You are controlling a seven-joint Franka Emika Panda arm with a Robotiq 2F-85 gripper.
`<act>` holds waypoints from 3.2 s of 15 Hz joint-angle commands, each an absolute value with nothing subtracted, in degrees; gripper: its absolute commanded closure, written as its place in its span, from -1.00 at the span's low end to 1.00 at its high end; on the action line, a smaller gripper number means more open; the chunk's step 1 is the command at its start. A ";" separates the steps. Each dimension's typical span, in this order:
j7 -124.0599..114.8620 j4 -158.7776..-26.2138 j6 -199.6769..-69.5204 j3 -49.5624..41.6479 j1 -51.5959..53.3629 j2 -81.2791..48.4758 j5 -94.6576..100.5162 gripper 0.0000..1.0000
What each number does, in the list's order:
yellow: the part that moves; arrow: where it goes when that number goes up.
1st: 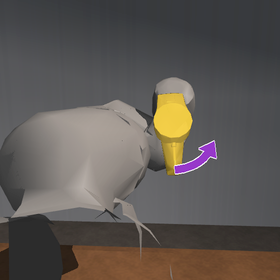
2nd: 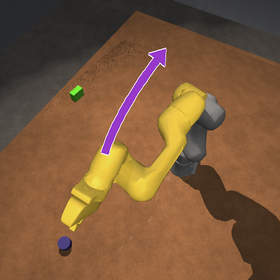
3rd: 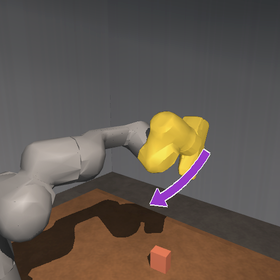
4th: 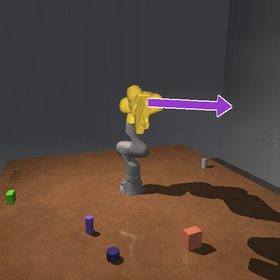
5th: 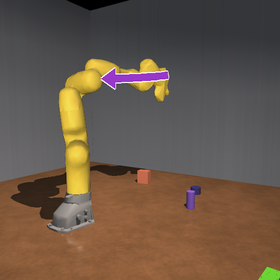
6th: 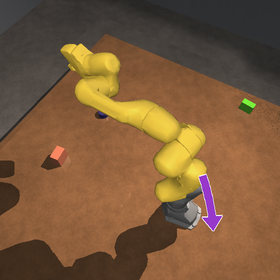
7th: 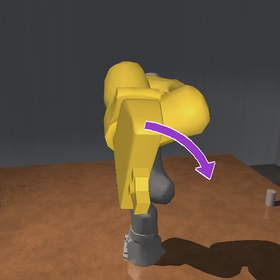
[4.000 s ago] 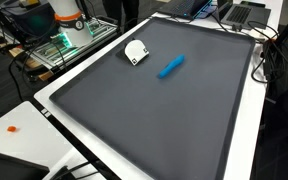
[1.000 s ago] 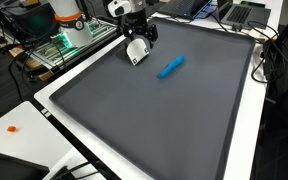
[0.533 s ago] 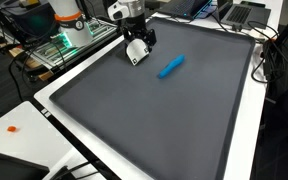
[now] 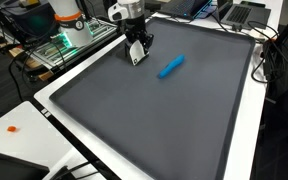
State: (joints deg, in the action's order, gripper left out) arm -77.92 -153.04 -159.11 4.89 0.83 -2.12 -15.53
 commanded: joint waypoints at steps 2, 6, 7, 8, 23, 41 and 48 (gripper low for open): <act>-80.24 -152.77 -160.04 4.04 1.96 -2.88 -16.24 0.84; -82.03 -152.58 -159.32 3.85 1.87 -2.74 -16.16 1.00; -82.50 -152.59 -159.16 3.80 1.84 -2.53 -16.07 0.98; -83.13 -152.63 -158.77 3.66 1.78 -2.16 -15.68 0.98; -71.38 -143.59 -144.22 5.79 3.06 6.06 -6.11 0.98; -20.44 -120.32 -132.78 6.13 6.87 -13.88 -5.45 0.98; -18.48 -119.07 -133.27 5.71 7.13 -15.10 -5.74 0.93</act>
State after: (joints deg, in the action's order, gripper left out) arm -18.66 -119.17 -133.45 6.44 6.43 -15.14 -5.48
